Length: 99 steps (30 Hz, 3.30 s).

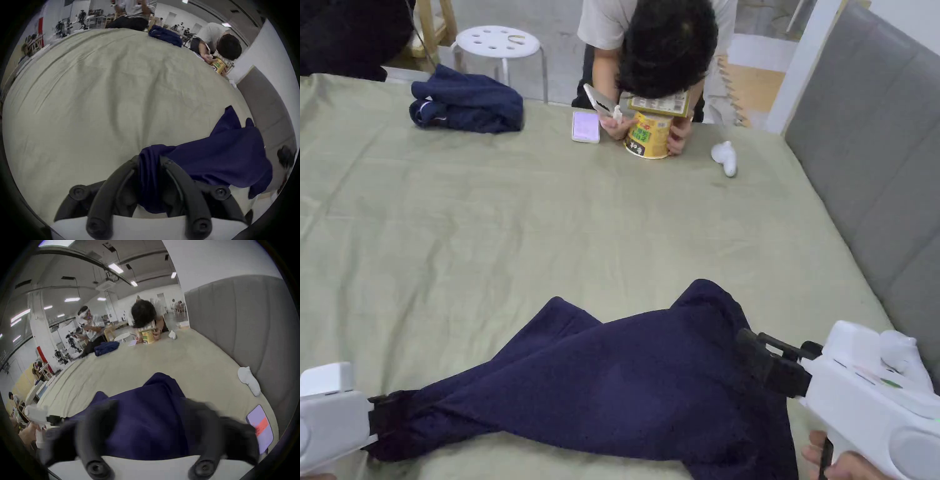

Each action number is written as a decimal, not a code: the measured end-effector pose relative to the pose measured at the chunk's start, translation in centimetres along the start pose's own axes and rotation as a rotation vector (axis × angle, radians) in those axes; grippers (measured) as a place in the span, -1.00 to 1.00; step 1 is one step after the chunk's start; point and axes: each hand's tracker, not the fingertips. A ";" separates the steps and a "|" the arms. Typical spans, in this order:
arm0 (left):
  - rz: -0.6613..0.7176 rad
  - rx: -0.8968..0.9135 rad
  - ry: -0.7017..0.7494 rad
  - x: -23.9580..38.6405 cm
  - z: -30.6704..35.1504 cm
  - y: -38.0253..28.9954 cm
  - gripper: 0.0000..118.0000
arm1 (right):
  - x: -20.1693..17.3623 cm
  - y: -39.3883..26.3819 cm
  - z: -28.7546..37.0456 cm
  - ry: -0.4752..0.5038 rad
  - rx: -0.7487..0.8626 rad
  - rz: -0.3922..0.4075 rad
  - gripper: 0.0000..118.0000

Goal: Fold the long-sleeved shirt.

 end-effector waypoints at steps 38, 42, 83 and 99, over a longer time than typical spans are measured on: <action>-0.221 0.587 -0.194 4.4 22.4 8.3 -0.81 | -2.9 18.5 13.0 0.138 0.382 0.105 -0.95; -0.248 0.726 -0.188 5.2 28.5 12.2 -0.81 | -4.9 23.6 19.0 0.084 0.510 0.157 -0.95; -0.227 1.083 0.082 16.4 45.1 53.6 -0.81 | -20.3 62.3 18.3 -0.098 0.818 0.288 -0.95; -0.266 0.991 0.097 16.8 36.3 51.1 -0.81 | -15.2 56.6 10.5 -0.053 0.755 0.273 -0.95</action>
